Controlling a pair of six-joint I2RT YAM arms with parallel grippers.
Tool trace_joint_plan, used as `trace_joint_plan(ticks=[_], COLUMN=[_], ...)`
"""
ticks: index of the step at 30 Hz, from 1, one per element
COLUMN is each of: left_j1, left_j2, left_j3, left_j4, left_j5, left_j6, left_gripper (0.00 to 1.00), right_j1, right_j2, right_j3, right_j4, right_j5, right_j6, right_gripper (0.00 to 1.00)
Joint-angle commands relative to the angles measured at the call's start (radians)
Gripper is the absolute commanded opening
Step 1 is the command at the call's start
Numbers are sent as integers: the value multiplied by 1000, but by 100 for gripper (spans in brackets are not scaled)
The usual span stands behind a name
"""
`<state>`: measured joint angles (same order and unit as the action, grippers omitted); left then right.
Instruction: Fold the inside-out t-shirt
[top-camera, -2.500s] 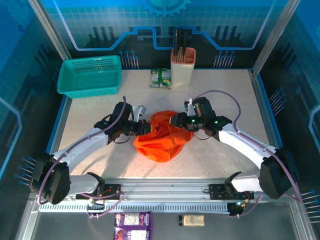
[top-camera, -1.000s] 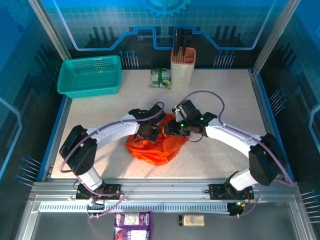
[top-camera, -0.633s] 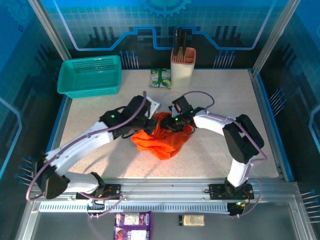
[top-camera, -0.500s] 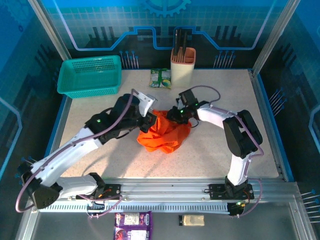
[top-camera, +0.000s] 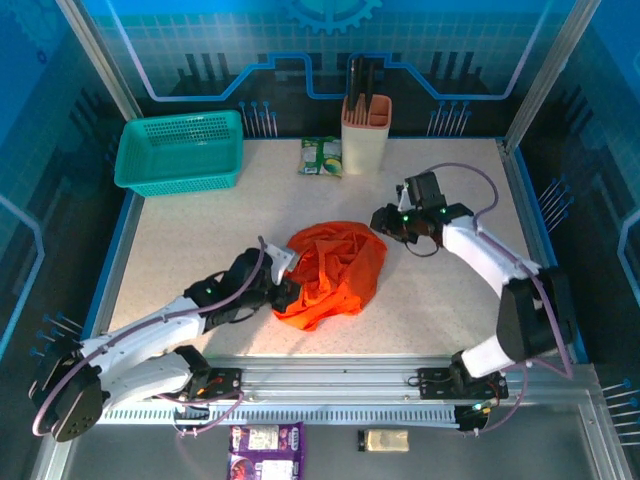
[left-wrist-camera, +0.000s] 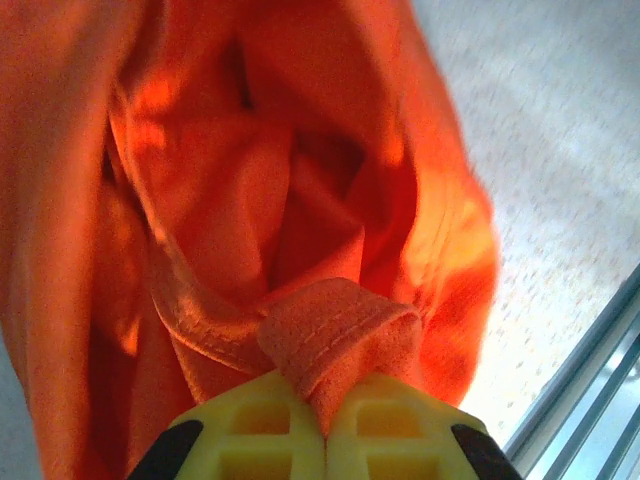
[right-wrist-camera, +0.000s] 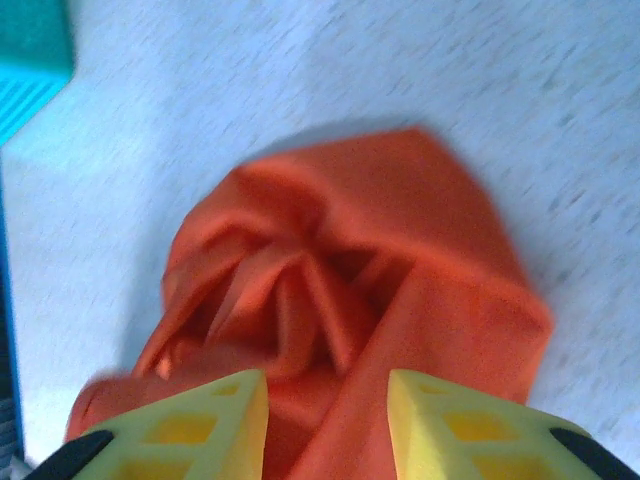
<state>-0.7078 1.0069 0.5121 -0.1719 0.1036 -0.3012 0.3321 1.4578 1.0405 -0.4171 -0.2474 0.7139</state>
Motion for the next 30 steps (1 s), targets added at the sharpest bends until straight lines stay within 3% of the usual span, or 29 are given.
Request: trace_joint_plan(ticks=[1,7,11,20,26,28,30], left_j1=[-2,-4,-4,-5,-4,-4,-5], left_j2=[-28,-70,-117,-159,-196,-207,-218], left_j3=[-28,-70,-108,-120,-128,-129,-123], left_j4=[90,34,58,37,23,17,4], left_j5=[109,152,150,123,94,88,78], left_j6=[-5,1,-19,-30,-33,-35,-32], left_gripper=[0,2,3,2,2,2,1], right_j1=[84,278,402,464,472,471,470], right_j2=[-61,-95,-13,301,450,470,468], right_j3=[-76,-57,57,434,591,621,645], right_j4=[-83,-111,-188,-404,-490,-504,-518], right_j5=[-64,-9,129,423,510,527,548], right_j6=[13,75,67,-20,-79,-92,-100], right_gripper=[40,48,56,68,64,57,42])
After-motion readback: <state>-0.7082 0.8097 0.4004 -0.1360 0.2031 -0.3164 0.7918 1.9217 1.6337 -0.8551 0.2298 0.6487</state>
